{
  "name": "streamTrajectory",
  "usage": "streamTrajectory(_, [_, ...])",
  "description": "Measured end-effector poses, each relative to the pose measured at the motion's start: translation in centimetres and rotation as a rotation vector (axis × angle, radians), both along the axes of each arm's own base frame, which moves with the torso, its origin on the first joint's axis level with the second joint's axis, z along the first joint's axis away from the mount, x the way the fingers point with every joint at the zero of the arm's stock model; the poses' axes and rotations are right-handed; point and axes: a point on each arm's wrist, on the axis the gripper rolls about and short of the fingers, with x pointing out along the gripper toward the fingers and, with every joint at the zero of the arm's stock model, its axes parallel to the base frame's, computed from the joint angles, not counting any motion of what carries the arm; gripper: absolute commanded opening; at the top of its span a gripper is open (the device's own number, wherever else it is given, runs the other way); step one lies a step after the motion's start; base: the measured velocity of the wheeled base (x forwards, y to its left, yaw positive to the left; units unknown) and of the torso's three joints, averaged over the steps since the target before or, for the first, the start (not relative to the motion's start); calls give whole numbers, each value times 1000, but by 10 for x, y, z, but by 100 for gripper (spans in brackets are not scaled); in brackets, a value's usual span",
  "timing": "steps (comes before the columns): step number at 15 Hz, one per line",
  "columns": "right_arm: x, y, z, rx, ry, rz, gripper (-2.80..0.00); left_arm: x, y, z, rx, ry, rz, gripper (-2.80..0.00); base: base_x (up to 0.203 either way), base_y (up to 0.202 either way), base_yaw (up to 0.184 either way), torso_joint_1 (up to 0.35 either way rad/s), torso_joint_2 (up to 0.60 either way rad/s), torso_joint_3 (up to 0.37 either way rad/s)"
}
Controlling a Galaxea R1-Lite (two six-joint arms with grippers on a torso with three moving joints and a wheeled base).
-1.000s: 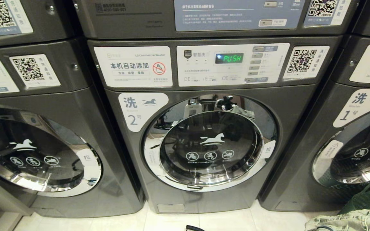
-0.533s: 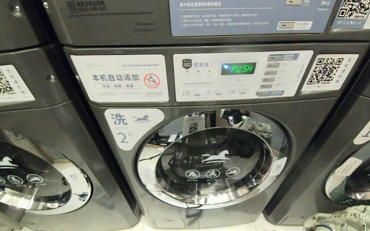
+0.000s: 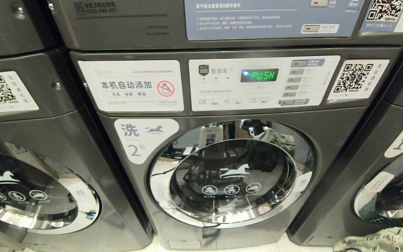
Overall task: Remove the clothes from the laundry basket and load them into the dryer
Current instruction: Put the clothes in the dryer
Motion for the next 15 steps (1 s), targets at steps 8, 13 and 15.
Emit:
streamTrajectory(8, [0, 0, 0, -10, 0, 0, -280, 0, 0, 0, 0, 1, 0, -280, 0, 0, 0, 40, -94, -49])
streamTrajectory(13, [0, 0, 0, -13, 0, 0, -280, 0, 0, 0, 0, 0, 0, -280, 0, 0, 0, 225, -459, -237])
streamTrajectory(15, [0, 0, 0, -13, 0, 0, -280, 0, 0, 0, 0, -1, 0, -280, 0, 0, 0, 244, -500, -257])
